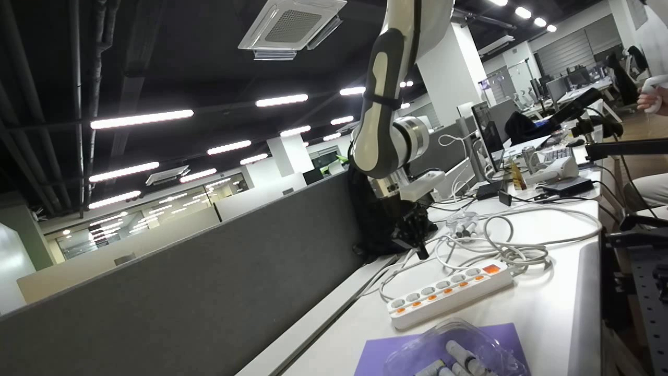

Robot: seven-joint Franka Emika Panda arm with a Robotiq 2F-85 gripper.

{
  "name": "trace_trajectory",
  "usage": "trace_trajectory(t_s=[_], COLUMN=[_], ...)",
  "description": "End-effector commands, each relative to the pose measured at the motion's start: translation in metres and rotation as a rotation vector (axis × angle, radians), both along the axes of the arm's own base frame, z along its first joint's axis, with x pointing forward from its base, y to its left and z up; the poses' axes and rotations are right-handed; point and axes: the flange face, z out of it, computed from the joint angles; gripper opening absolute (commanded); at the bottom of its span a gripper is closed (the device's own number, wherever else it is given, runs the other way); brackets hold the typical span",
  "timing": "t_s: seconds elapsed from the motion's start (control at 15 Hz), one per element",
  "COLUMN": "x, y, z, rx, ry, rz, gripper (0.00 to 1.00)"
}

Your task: Turn on the switch on the third from the top

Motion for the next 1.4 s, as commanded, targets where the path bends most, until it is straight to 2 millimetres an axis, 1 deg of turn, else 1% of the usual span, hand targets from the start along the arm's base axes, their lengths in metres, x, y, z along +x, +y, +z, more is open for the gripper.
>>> trace_trajectory(t_s=[0.0, 0.07, 0.67, 1.07, 1.33], x=[-0.001, 0.0, -0.003, -0.004, -0.005], y=[0.0, 0.001, 0.025, 0.039, 0.044], z=[0.002, 0.0, -0.049, -0.081, -0.097], rx=[-0.034, -0.06, -0.195, -0.187, -0.166], ry=[-0.022, -0.043, -0.074, -0.084, -0.077], rz=[-0.01, -0.01, 0.024, 0.009, 0.003], gripper=[0.0, 0.0, 0.0, 0.0, 0.0])
